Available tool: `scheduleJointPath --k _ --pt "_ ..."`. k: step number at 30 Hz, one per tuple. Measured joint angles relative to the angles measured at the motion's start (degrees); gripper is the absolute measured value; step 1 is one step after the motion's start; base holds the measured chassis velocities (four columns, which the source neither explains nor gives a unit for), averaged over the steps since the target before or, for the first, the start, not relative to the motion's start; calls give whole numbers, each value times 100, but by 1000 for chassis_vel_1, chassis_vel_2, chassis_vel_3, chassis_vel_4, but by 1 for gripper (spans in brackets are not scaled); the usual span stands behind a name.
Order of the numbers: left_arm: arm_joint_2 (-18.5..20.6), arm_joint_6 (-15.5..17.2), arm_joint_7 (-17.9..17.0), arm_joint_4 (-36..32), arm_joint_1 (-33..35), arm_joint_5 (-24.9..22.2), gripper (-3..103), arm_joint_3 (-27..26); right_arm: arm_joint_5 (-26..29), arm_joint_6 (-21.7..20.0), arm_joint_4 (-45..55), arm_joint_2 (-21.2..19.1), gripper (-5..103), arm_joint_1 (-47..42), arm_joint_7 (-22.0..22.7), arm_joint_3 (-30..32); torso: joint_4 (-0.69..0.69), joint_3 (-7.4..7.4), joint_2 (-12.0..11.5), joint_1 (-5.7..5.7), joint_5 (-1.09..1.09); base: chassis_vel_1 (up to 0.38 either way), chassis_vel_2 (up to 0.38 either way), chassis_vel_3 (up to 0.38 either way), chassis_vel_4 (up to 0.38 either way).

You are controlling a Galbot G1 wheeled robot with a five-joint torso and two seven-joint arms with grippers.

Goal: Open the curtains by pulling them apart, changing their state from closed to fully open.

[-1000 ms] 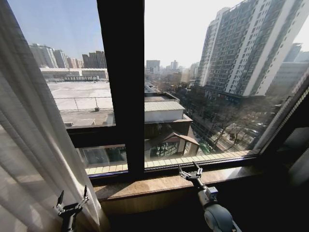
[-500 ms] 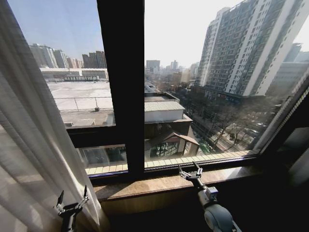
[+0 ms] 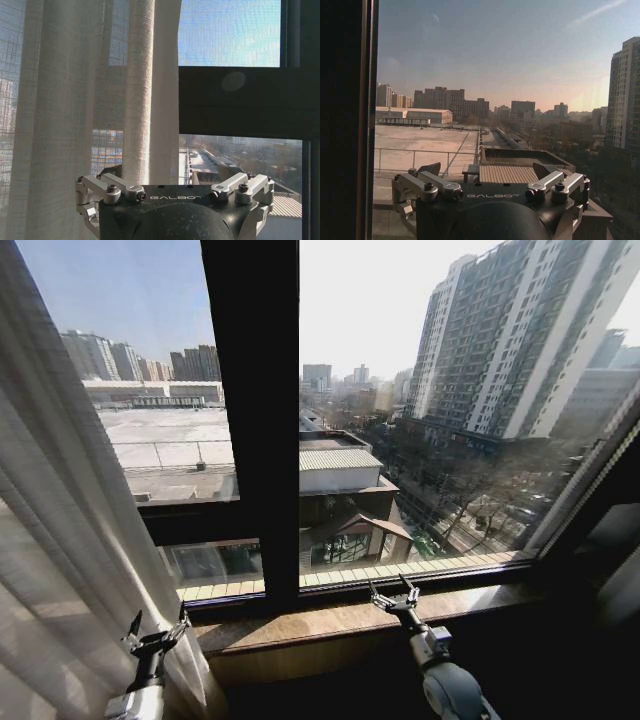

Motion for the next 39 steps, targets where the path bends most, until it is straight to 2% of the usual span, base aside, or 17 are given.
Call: scheduleJointPath --k 2,4,6,8,9,12,14,17,18,20,21,24,25,33,39 --pt "97 357 -44 -132 -117 -155 100 40 0 0 0 0 100 0 0 0 0 0 0 0 0 0 0 0 0" --pt "125 462 -58 -172 -151 -200 100 51 0 0 0 0 100 0 0 0 0 0 0 0 0 0 0 0 0" --pt "235 869 -109 -325 -286 -377 100 95 0 0 0 0 100 0 0 0 0 0 0 0 0 0 0 0 0" --pt "305 1127 -140 -418 -370 -490 100 122 0 0 0 0 100 0 0 0 0 0 0 0 0 0 0 0 0" --pt "305 1127 -140 -418 -370 -490 100 122 0 0 0 0 100 0 0 0 0 0 0 0 0 0 0 0 0" --pt "481 1770 -222 -662 -580 -768 100 192 0 0 0 0 100 0 0 0 0 0 0 0 0 0 0 0 0" --pt "513 1886 -237 -707 -618 -821 100 205 0 0 0 0 100 0 0 0 0 0 0 0 0 0 0 0 0" --pt "668 2461 -310 -918 -805 -1072 100 268 0 0 0 0 100 0 0 0 0 0 0 0 0 0 0 0 0" --pt "668 2461 -310 -918 -805 -1072 100 268 0 0 0 0 100 0 0 0 0 0 0 0 0 0 0 0 0" --pt "742 2728 -344 -1019 -897 -1188 100 296 0 0 0 0 100 0 0 0 0 0 0 0 0 0 0 0 0" --pt "870 2995 -315 -1027 -965 -1136 100 200 0 0 0 -1 100 0 2 3 -2 0 0 0 0 0 0 0 0" --pt "931 3089 -277 -987 -990 -1044 100 105 0 0 -1 0 100 0 1 1 0 0 0 0 5 0 0 0 0" --pt "937 3108 -266 -967 -995 -1019 100 92 0 0 -1 0 100 0 1 1 1 0 0 0 -1 0 0 0 0" --pt "925 3087 -241 -866 -1005 -942 100 68 0 0 -1 0 100 0 1 0 0 0 0 0 1 0 0 0 0" --pt "796 2736 -236 -831 -922 -662 100 125 0 0 -1 0 100 1 0 0 0 0 0 0 0 0 0 0 0"
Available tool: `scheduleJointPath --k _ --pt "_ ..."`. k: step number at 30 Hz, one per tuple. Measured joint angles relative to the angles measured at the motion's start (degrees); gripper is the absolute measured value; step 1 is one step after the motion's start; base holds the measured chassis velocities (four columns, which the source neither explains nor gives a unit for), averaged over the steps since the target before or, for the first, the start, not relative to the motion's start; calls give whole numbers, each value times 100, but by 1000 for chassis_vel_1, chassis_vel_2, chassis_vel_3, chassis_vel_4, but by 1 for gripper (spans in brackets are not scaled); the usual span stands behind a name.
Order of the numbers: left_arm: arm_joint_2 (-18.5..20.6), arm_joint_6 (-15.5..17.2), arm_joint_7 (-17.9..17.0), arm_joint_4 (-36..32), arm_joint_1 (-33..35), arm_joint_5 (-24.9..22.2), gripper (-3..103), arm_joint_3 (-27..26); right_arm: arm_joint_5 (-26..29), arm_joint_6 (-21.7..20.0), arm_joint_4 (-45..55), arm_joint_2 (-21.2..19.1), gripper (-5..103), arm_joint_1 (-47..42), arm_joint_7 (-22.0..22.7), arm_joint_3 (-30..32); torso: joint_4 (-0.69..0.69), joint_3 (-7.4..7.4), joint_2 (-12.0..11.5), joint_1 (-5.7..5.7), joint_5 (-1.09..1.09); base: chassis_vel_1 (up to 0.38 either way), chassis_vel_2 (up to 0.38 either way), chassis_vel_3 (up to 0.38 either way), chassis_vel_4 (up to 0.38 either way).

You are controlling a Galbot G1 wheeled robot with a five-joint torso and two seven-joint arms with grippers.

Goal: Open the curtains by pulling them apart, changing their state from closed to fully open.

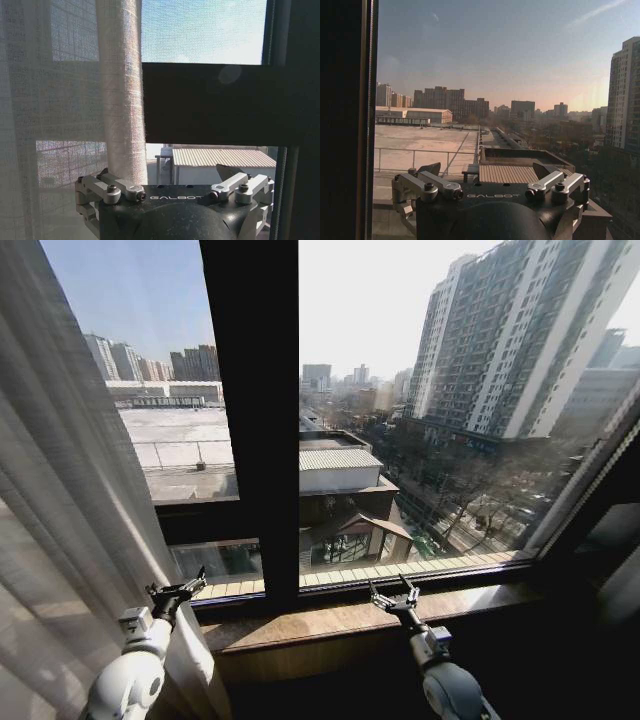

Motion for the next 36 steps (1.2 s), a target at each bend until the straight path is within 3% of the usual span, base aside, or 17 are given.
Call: scheduleJointPath --k 3,8,20,23,26,32,36 --pt "-327 -610 3 13 307 759 100 158 0 0 0 0 100 0 0 0 0 0 0 0 0 0 0 0 0" --pt "-564 -920 -122 2 575 1087 100 221 0 0 0 0 100 0 0 0 1 0 0 0 0 0 0 0 0" --pt "-451 -1000 -219 69 864 925 100 -440 0 0 0 0 100 0 0 0 1 0 0 -1 1 0 0 0 0" --pt "-390 -1047 -81 191 840 789 100 -520 0 0 0 0 100 0 0 0 1 0 0 -1 0 0 0 0 0" --pt "-176 -1180 279 501 599 429 100 -527 0 1 0 0 100 0 -1 -1 1 0 0 0 -1 0 0 0 0" --pt "56 -1226 412 879 167 259 103 -447 0 0 0 0 100 0 0 0 0 0 0 0 -1 0 0 0 0" --pt "85 -1223 413 977 14 154 89 -418 0 0 0 0 100 0 0 0 0 0 0 0 0 0 0 0 0"
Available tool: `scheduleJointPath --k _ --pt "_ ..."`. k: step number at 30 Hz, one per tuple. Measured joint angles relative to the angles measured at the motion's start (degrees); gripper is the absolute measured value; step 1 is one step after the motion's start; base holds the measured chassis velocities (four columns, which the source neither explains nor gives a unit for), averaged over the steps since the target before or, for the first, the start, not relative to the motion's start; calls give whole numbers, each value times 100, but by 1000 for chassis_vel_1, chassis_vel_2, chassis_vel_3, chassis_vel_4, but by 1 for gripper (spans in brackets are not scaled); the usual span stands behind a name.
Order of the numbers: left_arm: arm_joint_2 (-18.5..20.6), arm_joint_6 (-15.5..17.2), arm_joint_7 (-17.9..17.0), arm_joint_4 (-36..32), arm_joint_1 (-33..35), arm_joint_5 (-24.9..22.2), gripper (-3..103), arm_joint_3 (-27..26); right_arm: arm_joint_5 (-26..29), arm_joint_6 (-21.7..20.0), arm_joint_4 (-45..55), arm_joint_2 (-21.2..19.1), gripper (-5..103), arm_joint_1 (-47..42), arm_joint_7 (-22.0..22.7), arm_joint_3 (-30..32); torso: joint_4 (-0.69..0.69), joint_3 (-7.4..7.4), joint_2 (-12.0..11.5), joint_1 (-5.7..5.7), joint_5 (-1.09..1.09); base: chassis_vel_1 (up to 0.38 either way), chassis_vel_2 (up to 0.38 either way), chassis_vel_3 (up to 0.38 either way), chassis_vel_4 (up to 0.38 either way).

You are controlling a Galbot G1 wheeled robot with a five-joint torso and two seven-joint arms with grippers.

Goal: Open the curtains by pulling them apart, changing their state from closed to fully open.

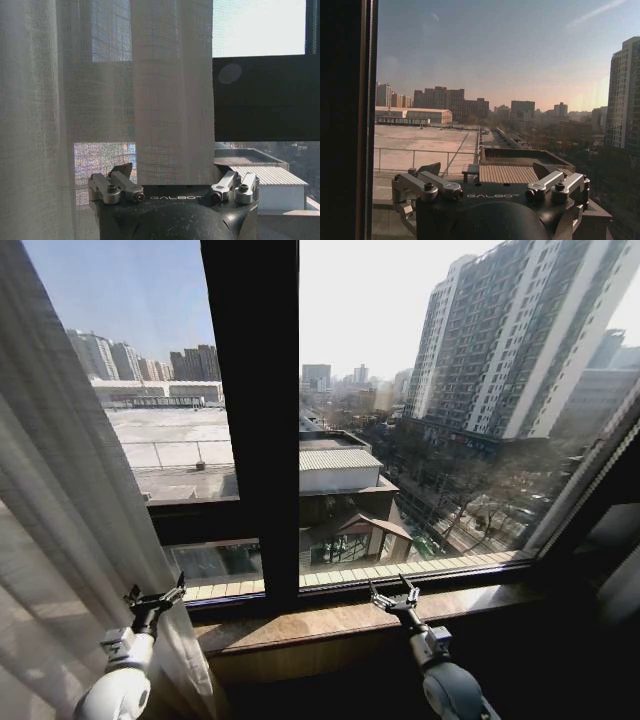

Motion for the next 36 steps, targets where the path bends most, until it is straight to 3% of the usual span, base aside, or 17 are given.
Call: scheduleJointPath --k 1,4,7,10,12,13,20,22,27,36 --pt "0 0 0 0 0 0 89 0 0 0 0 0 100 0 0 0 0 0 0 0 0 0 0 0 0" --pt "-1 -83 2 46 -20 -6 73 -18 0 0 0 0 100 0 0 0 0 0 0 0 0 0 0 0 0" --pt "-10 -125 3 53 -16 -1 68 -37 0 0 0 0 100 0 0 0 0 0 0 0 0 0 0 0 0" --pt "-49 -154 4 52 8 14 51 -56 0 0 0 0 100 0 0 0 0 0 0 0 0 0 0 0 0" --pt "-60 -157 3 50 11 17 51 -58 0 0 0 0 100 0 0 0 0 0 0 0 0 0 0 0 0" --pt "-87 -162 3 47 21 27 40 -62 0 0 0 0 100 0 0 0 0 0 0 0 0 0 0 0 0" --pt "-123 -188 19 29 62 44 18 -86 0 0 0 0 100 0 0 0 0 0 0 0 1 0 0 0 0" --pt "-146 -204 28 2 103 46 7 -108 0 0 0 0 100 0 0 0 0 0 0 0 0 0 0 0 0" --pt "-176 -256 66 -51 211 48 0 -183 0 0 0 0 100 0 0 0 0 0 0 0 1 0 0 0 0" --pt "-213 -279 71 -146 324 55 0 -276 0 0 0 0 100 0 0 0 0 0 0 0 1 33 20 -25 -17"
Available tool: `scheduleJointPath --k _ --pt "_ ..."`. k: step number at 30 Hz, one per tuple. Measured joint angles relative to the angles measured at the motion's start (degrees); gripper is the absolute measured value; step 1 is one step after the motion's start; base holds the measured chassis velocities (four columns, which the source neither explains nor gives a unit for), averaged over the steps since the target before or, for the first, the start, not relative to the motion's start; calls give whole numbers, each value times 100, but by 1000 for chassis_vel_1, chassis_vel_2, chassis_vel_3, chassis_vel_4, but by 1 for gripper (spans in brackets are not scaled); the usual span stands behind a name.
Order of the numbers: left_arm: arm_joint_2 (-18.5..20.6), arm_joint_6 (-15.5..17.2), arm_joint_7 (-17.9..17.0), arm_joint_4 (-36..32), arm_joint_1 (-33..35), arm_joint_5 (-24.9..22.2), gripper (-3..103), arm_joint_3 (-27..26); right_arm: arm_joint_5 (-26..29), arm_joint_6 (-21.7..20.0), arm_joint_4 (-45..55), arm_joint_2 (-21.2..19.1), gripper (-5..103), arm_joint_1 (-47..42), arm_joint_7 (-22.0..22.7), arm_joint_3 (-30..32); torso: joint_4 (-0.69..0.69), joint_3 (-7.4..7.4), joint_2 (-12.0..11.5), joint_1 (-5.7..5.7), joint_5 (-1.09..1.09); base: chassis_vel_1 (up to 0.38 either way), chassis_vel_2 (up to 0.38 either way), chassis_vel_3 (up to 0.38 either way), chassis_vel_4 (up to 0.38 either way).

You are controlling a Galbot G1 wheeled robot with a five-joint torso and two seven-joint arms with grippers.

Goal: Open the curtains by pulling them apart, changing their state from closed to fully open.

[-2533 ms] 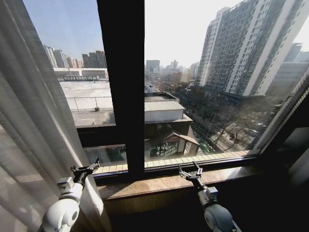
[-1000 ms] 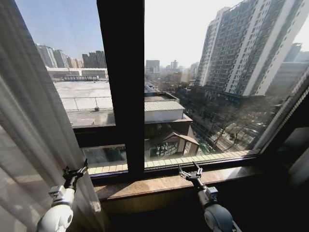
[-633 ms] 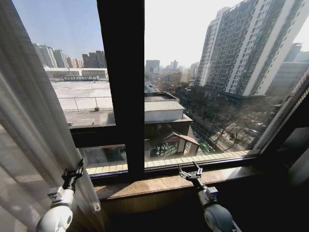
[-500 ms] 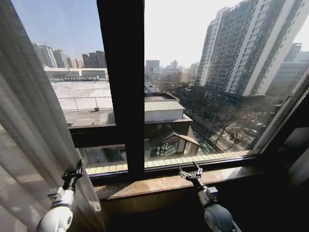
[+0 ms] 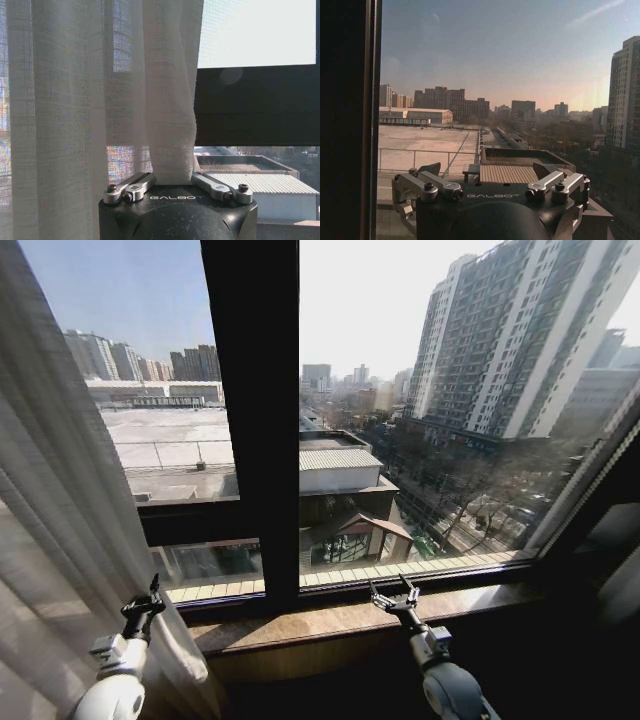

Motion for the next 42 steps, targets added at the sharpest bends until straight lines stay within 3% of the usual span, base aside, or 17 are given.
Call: scheduleJointPath --k 14,42 --pt "-60 -80 -21 -48 151 46 0 -103 0 0 0 0 100 0 0 0 1 -1 0 0 0 243 149 -247 -164" --pt "-89 -109 -18 -16 112 67 0 -99 0 0 0 0 100 0 0 0 0 0 0 -1 -2 386 311 -390 -307"
